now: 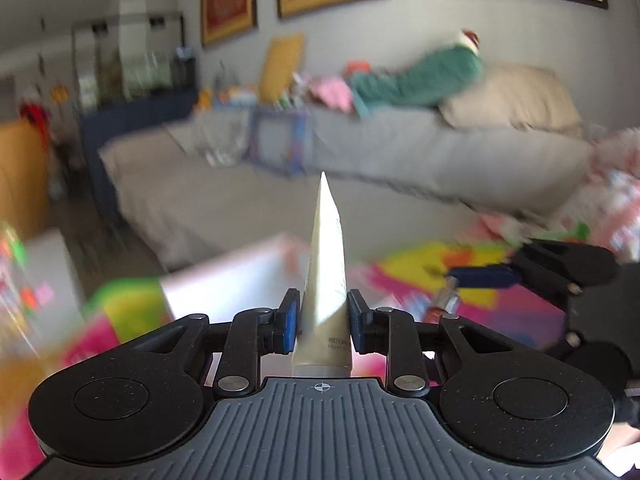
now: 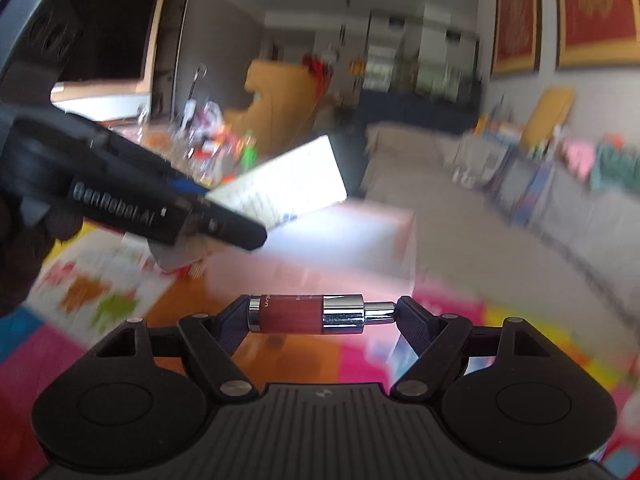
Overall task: Organize rigid objects
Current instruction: 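Carry the tube into the pink box and release while the right tool drops the lipstick in, then grasp the red lighter from the mat with the left tool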
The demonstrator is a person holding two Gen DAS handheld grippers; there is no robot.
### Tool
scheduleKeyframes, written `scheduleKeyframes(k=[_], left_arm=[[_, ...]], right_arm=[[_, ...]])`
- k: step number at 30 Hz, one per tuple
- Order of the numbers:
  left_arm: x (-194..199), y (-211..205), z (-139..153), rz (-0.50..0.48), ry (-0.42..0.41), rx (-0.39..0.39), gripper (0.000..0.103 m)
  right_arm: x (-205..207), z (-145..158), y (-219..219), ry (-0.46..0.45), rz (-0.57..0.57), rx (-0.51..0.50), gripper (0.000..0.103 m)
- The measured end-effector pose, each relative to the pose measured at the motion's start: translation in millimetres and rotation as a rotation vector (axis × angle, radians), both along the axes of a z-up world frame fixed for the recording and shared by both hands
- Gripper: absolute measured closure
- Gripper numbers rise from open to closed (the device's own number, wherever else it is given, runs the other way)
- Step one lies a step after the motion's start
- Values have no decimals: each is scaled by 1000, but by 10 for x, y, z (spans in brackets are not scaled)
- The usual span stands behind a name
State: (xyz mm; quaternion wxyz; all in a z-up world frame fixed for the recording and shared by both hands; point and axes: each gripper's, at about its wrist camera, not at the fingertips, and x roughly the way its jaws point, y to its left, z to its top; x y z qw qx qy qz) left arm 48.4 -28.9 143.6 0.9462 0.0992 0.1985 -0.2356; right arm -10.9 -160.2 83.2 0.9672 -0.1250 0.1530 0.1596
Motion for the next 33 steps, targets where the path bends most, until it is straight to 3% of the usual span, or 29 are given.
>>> scheduleKeyframes(k=[1,3,6,8,10,15,22,26,33], left_arm=[[161,-10,138,24,-20,13,73],[538,-16,300,80,21,2,73],[974,62,283,109,154,-91,73],[1043,170,214,99,193,-133,73],[981,287,139,99,173,-150,73],[658,724,-183,187,175,-134,73],[432,1224,-808,229,324,-85,73],[395,1238,-1051,201,328,27,73],[470,1176,-1263,182,340,96,67]], right_arm=[[120,115,62,-55,-17,-15,25],[369,249,163,-116,-35,-27,21],[677,305,214,-45,-65,7,18],[659,245,154,27,-19,72,18],[538,111,95,58,25,93,18],[307,-252,88,156,69,35,18],[304,-552,269,269,96,18,18],[268,-587,347,287,111,18,18],[214,-642,415,321,135,-5,18]])
